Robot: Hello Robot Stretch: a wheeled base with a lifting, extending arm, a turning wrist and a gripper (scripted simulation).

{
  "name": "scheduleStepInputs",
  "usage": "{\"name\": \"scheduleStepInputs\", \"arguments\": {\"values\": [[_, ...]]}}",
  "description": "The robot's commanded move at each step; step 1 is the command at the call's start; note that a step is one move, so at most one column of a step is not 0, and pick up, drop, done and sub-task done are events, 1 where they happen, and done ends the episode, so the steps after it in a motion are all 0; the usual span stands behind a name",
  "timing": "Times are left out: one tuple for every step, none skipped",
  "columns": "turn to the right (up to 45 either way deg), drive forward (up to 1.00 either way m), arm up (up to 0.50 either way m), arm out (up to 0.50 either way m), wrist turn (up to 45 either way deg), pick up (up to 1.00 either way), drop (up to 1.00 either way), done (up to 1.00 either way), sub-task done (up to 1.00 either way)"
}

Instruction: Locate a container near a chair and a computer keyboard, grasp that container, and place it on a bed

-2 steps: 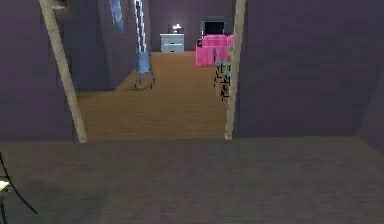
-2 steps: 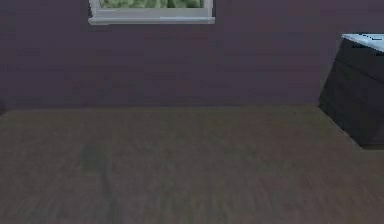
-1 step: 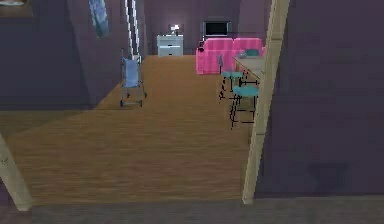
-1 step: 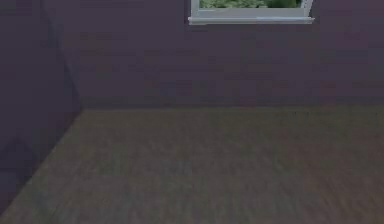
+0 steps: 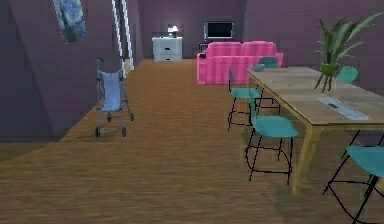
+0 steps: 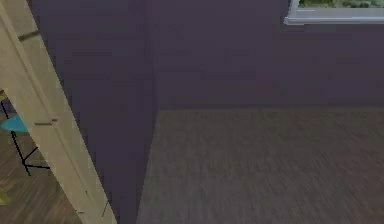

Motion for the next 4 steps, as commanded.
{"name": "scheduleStepInputs", "arguments": {"values": [[-3.0, 0.0, 0.0, 0.0, 0.0, 0.0, 0.0, 0.0, 0.0], [-45.0, 0.0, 0.0, 0.0, 0.0, 0.0, 0.0, 0.0, 0.0], [-15.0, 0.0, 0.0, 0.0, 0.0, 0.0, 0.0, 0.0, 0.0], [0.0, 0.05, 0.0, 0.0, 0.0, 0.0, 0.0, 0.0, 0.0]]}}
